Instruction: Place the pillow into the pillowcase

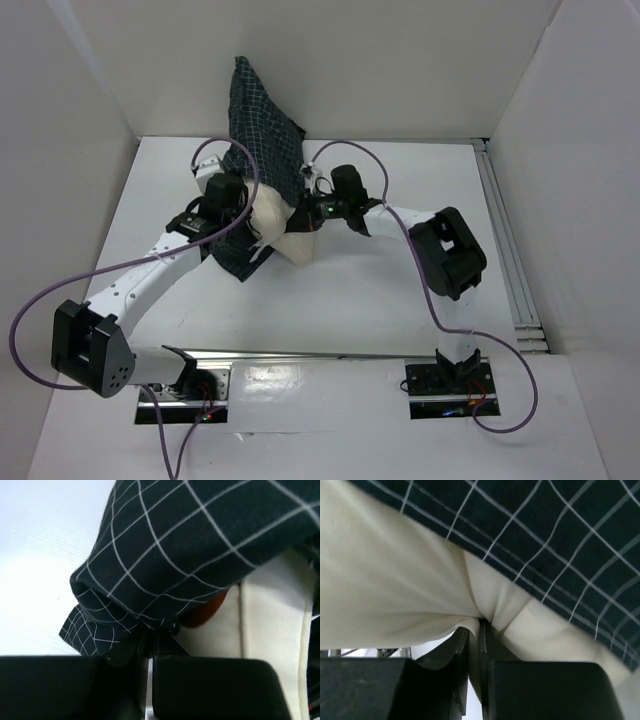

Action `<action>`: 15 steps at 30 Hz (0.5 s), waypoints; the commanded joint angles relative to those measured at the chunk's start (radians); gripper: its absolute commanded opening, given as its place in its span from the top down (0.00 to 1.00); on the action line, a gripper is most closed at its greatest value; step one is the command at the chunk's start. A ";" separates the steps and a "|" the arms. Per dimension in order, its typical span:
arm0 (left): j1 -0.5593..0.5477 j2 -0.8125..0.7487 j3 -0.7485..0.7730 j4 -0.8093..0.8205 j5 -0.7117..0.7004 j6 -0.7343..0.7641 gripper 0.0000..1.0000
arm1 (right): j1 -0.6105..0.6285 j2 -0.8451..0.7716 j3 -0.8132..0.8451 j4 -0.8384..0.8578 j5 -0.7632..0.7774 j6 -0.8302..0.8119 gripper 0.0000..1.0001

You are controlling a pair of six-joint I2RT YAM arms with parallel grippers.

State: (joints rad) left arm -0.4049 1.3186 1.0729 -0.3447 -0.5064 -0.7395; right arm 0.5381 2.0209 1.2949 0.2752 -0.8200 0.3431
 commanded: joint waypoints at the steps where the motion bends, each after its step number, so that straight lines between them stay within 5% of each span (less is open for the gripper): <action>1: 0.009 -0.101 0.024 0.072 -0.090 0.012 1.00 | -0.004 -0.009 -0.040 -0.189 0.162 -0.013 1.00; 4: 0.020 -0.071 0.024 0.059 -0.032 0.038 1.00 | 0.017 -0.120 -0.086 -0.177 0.198 -0.044 1.00; 10: 0.008 -0.019 0.045 0.142 0.123 0.063 1.00 | 0.098 -0.476 -0.175 -0.149 0.517 -0.012 1.00; 15: -0.067 0.070 0.160 0.153 0.160 0.106 1.00 | 0.212 -0.700 -0.189 -0.283 1.068 0.025 1.00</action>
State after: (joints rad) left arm -0.4213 1.3403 1.1351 -0.2985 -0.3832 -0.6964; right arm 0.6846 1.4540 1.0988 0.0479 -0.1314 0.3168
